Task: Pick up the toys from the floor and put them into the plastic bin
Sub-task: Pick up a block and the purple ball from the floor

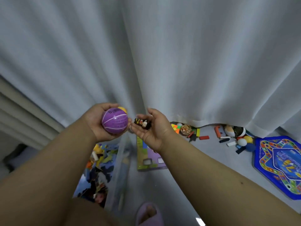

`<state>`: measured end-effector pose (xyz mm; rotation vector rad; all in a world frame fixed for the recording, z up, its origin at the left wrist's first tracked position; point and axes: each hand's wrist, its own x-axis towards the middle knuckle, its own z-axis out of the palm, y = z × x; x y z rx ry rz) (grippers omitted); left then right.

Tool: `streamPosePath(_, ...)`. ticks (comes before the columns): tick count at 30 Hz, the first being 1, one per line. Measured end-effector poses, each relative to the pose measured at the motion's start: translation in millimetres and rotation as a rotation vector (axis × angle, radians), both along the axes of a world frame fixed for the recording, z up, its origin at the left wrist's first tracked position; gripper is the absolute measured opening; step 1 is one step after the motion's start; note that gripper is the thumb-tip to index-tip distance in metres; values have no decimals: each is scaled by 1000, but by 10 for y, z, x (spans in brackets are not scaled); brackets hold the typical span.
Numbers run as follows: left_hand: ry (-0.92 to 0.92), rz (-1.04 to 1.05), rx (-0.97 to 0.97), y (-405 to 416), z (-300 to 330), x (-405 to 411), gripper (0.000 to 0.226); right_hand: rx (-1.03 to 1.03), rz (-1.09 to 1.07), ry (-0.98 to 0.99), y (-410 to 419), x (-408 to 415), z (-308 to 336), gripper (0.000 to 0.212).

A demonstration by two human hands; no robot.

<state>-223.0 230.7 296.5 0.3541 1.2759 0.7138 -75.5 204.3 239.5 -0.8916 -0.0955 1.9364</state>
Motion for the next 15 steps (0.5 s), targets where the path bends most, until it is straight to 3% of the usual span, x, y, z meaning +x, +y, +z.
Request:
streamPosePath(5,139,240,-65,-286,-51,-621,19,-42,178,-101,-137,-650,123,36)
streamPosePath(9,197,378,-118,-413,-154,-867,21,-37,257,-144,-231,-938,196,59)
streamPosePath(15,224,509,-104,-407,-212,-941,56,20,361,-191,-248,-994,218,79)
